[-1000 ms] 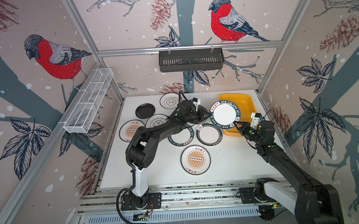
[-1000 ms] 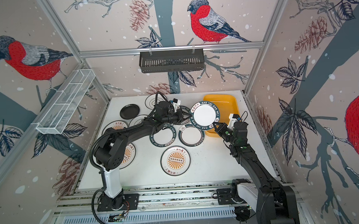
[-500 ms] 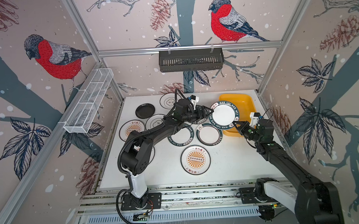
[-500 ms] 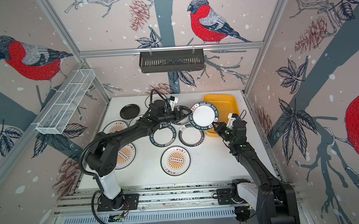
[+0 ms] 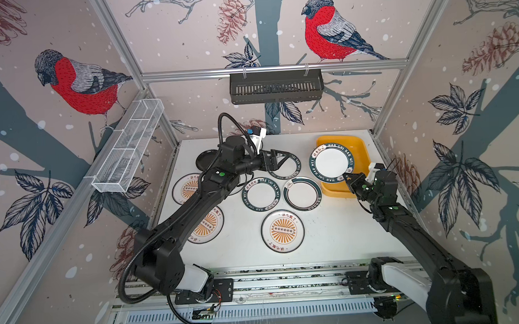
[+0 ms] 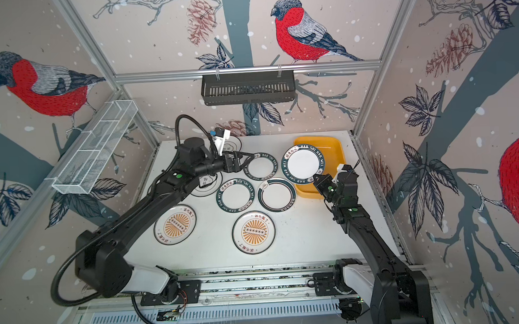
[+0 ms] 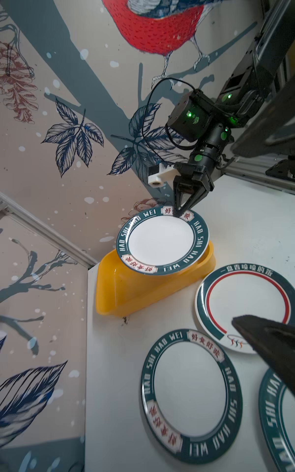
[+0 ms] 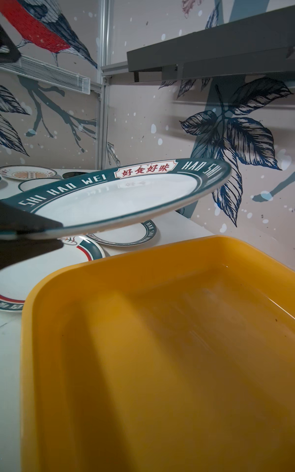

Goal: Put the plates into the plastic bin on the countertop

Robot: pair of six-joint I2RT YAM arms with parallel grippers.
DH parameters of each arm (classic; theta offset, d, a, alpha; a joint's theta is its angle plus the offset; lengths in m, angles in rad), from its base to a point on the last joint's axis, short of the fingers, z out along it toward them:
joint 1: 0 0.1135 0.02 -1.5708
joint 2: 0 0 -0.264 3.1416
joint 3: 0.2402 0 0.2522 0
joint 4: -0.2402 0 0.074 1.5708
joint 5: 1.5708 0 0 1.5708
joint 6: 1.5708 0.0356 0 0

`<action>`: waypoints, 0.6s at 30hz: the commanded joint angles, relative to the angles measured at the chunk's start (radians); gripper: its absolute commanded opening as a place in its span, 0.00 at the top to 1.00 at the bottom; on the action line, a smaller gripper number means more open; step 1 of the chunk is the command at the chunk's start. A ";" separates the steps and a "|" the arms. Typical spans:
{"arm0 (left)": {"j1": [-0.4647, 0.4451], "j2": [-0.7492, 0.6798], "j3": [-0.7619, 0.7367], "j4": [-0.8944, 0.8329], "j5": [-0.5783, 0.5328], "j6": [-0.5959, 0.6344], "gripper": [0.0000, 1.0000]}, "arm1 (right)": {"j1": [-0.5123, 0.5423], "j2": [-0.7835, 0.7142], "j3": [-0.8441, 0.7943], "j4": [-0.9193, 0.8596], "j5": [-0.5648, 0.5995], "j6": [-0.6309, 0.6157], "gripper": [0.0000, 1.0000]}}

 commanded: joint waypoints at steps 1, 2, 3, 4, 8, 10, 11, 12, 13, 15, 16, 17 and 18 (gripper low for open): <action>0.027 -0.088 -0.039 -0.047 -0.047 0.144 0.03 | -0.013 0.010 0.023 0.000 0.056 0.044 0.99; 0.036 -0.115 -0.049 -0.050 -0.051 0.169 0.04 | -0.021 0.016 0.035 -0.017 0.066 0.051 0.99; 0.043 -0.145 -0.060 -0.049 -0.059 0.190 0.04 | -0.029 0.019 0.050 -0.041 0.081 0.056 0.99; 0.047 -0.166 -0.073 -0.040 -0.067 0.206 0.04 | -0.029 0.022 0.067 -0.070 0.106 0.056 0.99; 0.060 -0.250 -0.170 0.081 -0.098 0.246 0.03 | -0.038 0.028 0.090 -0.120 0.204 0.110 0.99; 0.068 -0.262 -0.209 0.162 -0.084 0.224 0.04 | -0.042 0.034 0.066 -0.075 0.226 0.158 0.99; 0.076 -0.258 -0.210 0.190 -0.081 0.199 0.04 | -0.042 0.042 0.056 -0.057 0.233 0.181 0.99; 0.085 -0.245 -0.232 0.204 -0.065 0.164 0.04 | -0.041 0.055 0.051 -0.046 0.237 0.203 0.99; 0.091 -0.231 -0.235 0.212 -0.045 0.141 0.04 | -0.041 0.071 0.051 -0.041 0.239 0.214 0.99; 0.092 -0.190 -0.244 0.250 0.025 0.108 0.04 | -0.039 0.108 0.052 -0.028 0.243 0.231 0.99; 0.092 -0.174 -0.249 0.265 0.054 0.094 0.04 | -0.038 0.128 0.048 -0.010 0.245 0.239 0.99; 0.092 -0.160 -0.250 0.266 0.073 0.089 0.04 | -0.041 0.149 0.044 0.013 0.243 0.252 0.99; 0.092 -0.151 -0.250 0.261 0.083 0.093 0.04 | -0.044 0.171 0.043 0.041 0.238 0.259 0.99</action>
